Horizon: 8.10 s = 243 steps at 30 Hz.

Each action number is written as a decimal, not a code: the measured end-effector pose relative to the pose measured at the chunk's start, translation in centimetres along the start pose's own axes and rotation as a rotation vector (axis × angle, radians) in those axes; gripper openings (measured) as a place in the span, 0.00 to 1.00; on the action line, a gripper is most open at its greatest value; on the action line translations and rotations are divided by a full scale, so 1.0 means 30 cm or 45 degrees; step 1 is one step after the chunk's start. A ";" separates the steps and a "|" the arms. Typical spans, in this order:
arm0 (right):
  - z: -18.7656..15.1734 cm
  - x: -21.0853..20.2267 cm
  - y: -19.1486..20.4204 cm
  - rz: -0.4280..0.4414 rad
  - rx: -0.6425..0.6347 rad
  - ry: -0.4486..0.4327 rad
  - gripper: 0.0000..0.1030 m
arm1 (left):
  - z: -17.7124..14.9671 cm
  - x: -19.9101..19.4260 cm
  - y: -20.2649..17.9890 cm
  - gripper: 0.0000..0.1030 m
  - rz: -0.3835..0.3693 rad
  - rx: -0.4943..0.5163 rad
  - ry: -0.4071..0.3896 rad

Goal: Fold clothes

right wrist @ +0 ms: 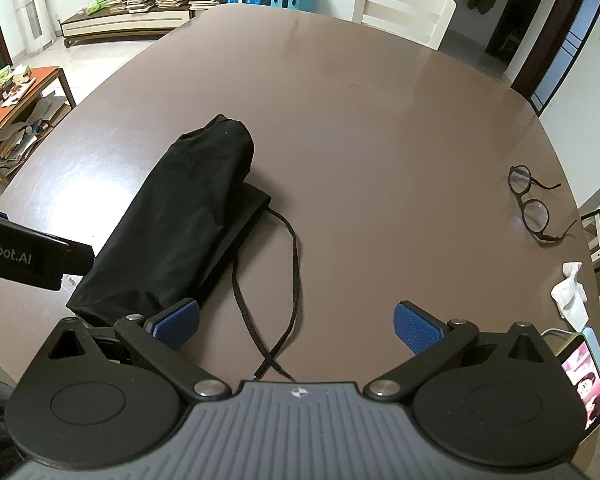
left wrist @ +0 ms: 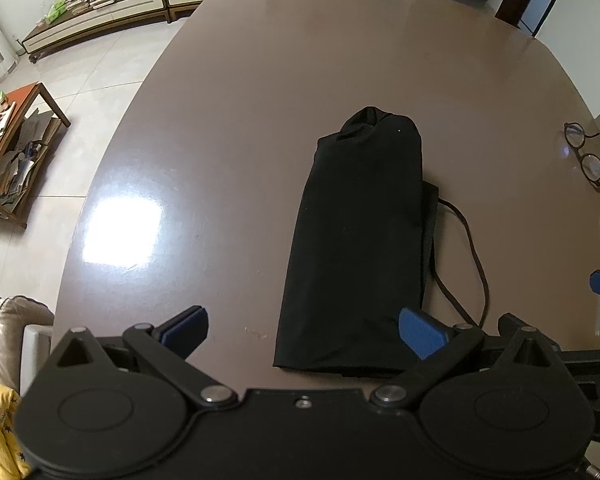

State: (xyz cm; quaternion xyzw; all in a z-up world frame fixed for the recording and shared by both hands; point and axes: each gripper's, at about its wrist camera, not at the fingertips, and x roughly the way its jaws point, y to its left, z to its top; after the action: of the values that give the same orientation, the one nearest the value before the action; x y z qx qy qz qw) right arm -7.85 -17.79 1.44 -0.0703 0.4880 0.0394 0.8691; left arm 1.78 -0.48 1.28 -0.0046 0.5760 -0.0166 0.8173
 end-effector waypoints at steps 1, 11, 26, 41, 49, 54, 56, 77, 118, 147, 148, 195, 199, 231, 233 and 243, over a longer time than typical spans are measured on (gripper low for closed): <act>0.000 0.001 0.000 0.001 -0.001 0.001 1.00 | 0.000 0.001 0.000 0.99 0.000 -0.001 0.001; 0.000 0.006 0.000 0.009 -0.003 0.003 1.00 | -0.003 0.003 0.002 0.99 0.003 -0.007 0.006; -0.003 0.007 0.000 0.013 -0.001 0.006 1.00 | -0.002 0.006 0.001 0.99 0.003 -0.012 0.016; -0.001 0.013 0.001 0.015 0.000 0.013 1.00 | 0.000 0.011 0.004 0.99 -0.001 -0.012 0.024; -0.003 0.017 0.000 0.018 0.000 0.016 1.00 | 0.003 0.013 0.003 0.99 0.000 -0.014 0.031; -0.003 0.018 0.000 0.021 0.002 0.020 1.00 | 0.006 0.015 0.002 0.99 0.000 -0.014 0.034; -0.003 0.019 0.000 0.022 0.002 0.020 1.00 | 0.007 0.016 0.001 0.99 0.000 -0.014 0.035; 0.015 0.078 -0.020 0.013 0.021 0.061 1.00 | 0.015 0.054 0.026 0.99 0.048 -0.062 0.062; 0.076 0.274 0.048 0.460 -0.107 -0.121 0.20 | -0.060 0.170 -0.054 0.99 0.183 0.439 -0.129; 0.214 0.199 -0.154 0.913 0.288 -0.352 0.04 | -0.074 0.114 -0.066 0.12 -0.532 0.550 -0.445; 0.218 0.173 -0.174 0.929 0.308 -0.387 0.04 | -0.070 0.079 -0.052 0.11 -0.566 0.519 -0.484; 0.220 0.298 -0.254 0.821 0.236 -0.600 0.04 | -0.201 0.168 -0.285 0.99 -0.270 1.218 -0.669; 0.207 0.280 -0.271 0.866 0.215 -0.605 0.04 | -0.209 0.207 -0.339 0.65 -0.239 1.233 -0.697; 0.110 0.373 -0.370 0.669 0.246 -0.655 0.00 | -0.035 -0.104 -0.124 0.15 -0.635 0.490 -0.811; 0.090 0.360 -0.426 0.659 0.332 -0.674 0.00 | -0.039 -0.078 -0.109 0.15 -0.616 0.462 -0.770; 0.013 0.400 -0.370 0.662 0.087 -0.593 0.78 | -0.093 -0.106 -0.179 0.15 -0.675 0.524 -0.732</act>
State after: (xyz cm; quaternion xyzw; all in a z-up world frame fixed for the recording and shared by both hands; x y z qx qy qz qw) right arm 0.24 -28.69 -7.69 0.0963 0.2793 0.2581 0.9198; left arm -2.03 -5.73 3.49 0.0062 0.2887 -0.3382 0.8957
